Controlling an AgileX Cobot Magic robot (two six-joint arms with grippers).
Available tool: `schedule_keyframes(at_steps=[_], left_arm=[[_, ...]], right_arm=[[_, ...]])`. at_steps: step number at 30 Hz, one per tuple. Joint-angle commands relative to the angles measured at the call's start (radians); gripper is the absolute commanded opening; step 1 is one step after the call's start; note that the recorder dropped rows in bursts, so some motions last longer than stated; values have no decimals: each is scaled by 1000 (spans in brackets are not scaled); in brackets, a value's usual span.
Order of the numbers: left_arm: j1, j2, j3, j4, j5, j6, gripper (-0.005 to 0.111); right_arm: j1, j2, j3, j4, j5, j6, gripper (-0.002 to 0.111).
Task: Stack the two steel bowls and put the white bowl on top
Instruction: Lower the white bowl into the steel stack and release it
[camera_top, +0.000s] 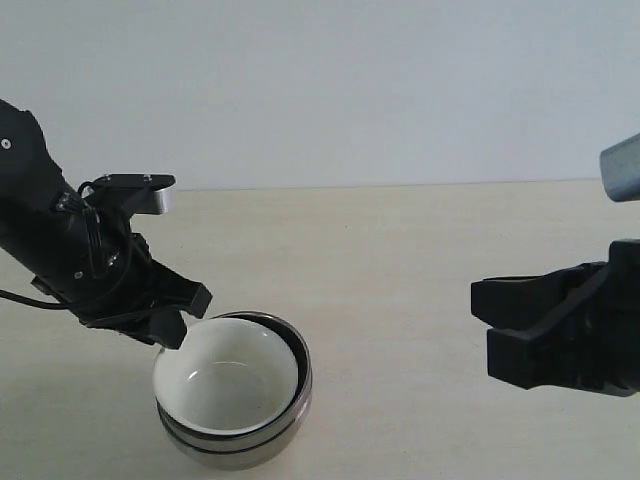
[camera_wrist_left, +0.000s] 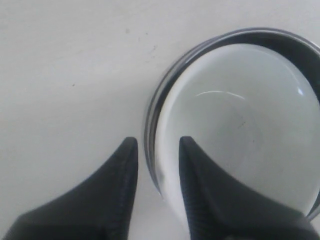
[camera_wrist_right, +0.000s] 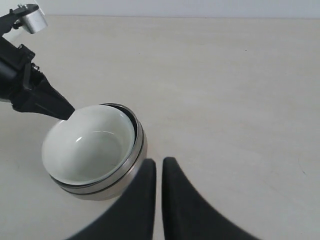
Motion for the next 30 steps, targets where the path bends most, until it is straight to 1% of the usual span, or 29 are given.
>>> schedule_keyframes(at_steps=[1,5,10,16,19,30], left_arm=[[-4,-10,-6,-6,51,-11,28],[-4,-11,-6,-6,66,-11,27],[-4,-14,-6,-6,77,-11,23],[-4,-14,-6,-6,77,-11,13],[-4,-14,-6,-6,77,-9,4],[-4,-1,-6,-6,71,-9,4]], right_arm=[[1,-3,3,-1,4,-4,0],[1,-3,3,-1,4,-4,0],[1,-3,3,-1,6,-5,0],[1,-3,3,-1,6,-5,0],[1,-3,3,-1,6,-5,0],[1,-3,3,-1,11,-5,0]])
